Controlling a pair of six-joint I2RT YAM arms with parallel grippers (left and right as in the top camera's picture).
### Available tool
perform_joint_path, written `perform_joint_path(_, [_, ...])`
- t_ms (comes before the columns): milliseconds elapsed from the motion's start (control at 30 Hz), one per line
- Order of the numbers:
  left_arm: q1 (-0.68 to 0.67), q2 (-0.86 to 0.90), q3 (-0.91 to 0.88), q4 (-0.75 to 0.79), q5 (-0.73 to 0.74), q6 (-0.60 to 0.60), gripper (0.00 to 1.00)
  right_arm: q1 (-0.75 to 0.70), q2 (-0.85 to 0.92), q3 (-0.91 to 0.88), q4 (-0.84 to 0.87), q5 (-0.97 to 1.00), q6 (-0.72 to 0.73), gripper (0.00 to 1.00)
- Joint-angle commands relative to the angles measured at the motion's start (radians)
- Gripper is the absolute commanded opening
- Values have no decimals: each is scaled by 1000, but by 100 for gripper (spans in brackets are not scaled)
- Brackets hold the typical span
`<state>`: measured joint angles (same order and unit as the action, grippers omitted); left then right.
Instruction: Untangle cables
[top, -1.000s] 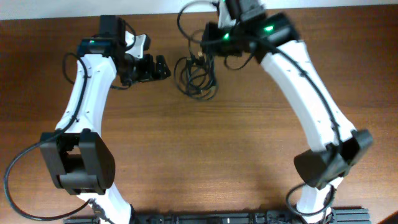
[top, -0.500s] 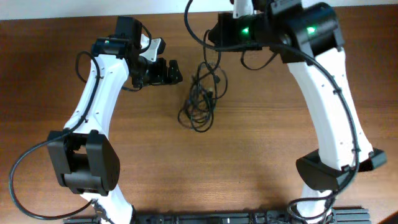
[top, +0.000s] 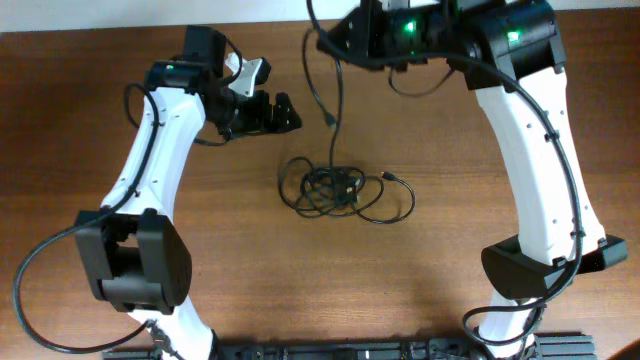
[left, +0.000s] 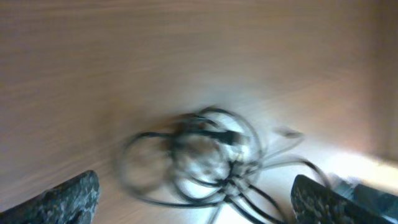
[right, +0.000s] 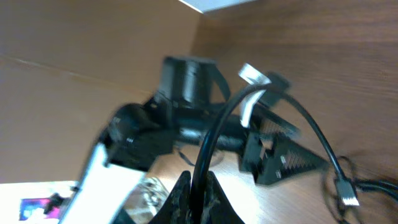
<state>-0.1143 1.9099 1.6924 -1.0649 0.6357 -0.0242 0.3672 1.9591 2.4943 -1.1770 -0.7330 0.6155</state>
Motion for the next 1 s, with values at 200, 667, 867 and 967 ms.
perform_joint_path(200, [23, 8, 6, -87, 690, 555, 99, -46, -22, 9, 120, 289, 440, 4])
perform_joint_path(667, [-50, 8, 6, 28, 617, 556, 57, 32, -22, 9, 154, 177, 571, 4])
perform_joint_path(867, [-66, 8, 6, 28, 591, 531, 10, 30, -22, 9, 130, 285, 568, 4])
perform_joint_path(967, [-66, 8, 6, 28, 542, 474, 0, 24, -22, 9, 115, 332, 541, 4])
